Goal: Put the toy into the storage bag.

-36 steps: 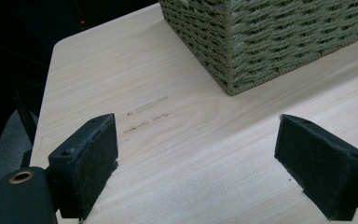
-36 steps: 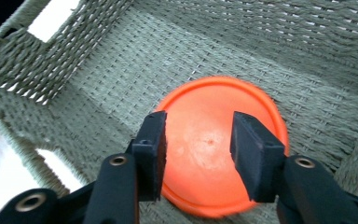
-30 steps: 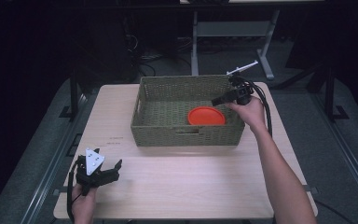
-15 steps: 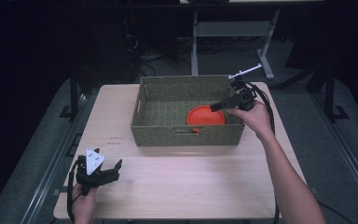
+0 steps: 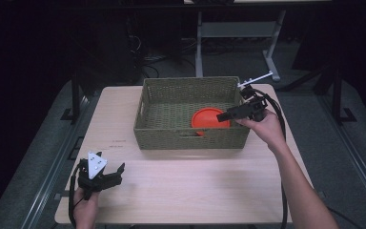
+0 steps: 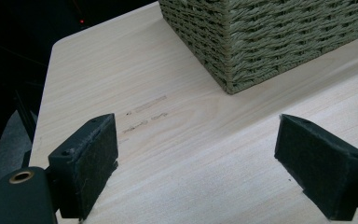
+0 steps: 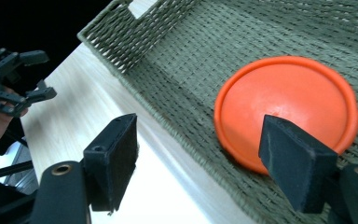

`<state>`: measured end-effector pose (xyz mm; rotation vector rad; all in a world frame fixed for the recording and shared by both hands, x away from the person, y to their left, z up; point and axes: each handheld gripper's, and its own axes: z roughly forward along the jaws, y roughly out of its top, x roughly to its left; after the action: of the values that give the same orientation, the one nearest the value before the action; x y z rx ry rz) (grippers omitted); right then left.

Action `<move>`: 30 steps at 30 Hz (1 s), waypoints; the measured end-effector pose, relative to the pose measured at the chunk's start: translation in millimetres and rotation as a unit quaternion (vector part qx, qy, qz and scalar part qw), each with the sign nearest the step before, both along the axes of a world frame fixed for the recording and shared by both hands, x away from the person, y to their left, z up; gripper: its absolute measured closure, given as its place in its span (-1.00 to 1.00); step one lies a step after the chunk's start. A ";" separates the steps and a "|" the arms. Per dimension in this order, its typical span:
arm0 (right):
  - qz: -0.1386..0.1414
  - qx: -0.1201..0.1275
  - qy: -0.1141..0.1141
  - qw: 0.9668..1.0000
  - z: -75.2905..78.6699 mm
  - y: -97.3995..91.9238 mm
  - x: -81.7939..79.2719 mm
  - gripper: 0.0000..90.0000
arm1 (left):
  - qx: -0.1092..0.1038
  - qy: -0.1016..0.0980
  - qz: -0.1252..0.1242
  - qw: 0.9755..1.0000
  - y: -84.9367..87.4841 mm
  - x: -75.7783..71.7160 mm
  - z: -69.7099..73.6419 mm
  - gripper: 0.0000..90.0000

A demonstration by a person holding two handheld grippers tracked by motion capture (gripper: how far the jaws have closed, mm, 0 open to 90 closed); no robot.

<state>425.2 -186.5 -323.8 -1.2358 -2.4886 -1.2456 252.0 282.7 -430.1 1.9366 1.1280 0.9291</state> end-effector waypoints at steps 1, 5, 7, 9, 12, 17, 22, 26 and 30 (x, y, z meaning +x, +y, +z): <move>0.001 -0.003 -0.002 1.000 0.2 -0.9 -4.4 -0.40 | 0.002 0.001 -0.001 1.000 0.1 0.0 0.1 -0.72; 0.004 0.003 -0.005 1.000 -0.3 -4.2 -11.6 -0.40 | 0.002 0.000 0.000 1.000 0.0 0.2 -0.1 -0.72; 0.005 0.001 -0.005 1.000 -2.0 -6.4 -16.8 -0.40 | 0.002 0.000 0.000 1.000 0.0 0.1 -0.1 -0.72; 0.005 0.000 -0.007 1.000 -2.7 -7.3 -18.4 -0.40 | 0.002 0.000 0.000 1.000 0.0 0.0 0.0 -0.72; 0.008 0.006 -0.011 1.000 -4.6 -11.0 -25.0 -0.40 | 0.002 0.000 0.000 1.000 0.1 0.0 0.0 -0.72; 0.013 0.009 -0.015 1.000 -6.2 -13.1 -32.2 -0.41 | 0.002 0.000 0.000 1.000 -0.3 -0.1 -0.1 -0.72; 0.017 0.011 -0.018 1.000 -7.8 -14.2 -39.6 -0.42 | 0.003 0.000 0.000 1.000 -0.1 -0.1 -0.1 -0.72; 0.021 0.013 -0.021 0.999 -10.2 -15.8 -45.9 -0.43 | 0.001 0.001 0.001 1.000 0.2 -0.1 -0.2 -0.72; 0.022 0.012 -0.024 0.999 -14.7 -20.4 -52.1 -0.43 | 0.003 0.000 -0.001 1.000 -0.5 -0.1 -0.2 -0.72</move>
<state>373.1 -206.9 -338.5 -1.1518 -2.5115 -1.3044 251.9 282.2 -430.4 1.9419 1.1242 0.9332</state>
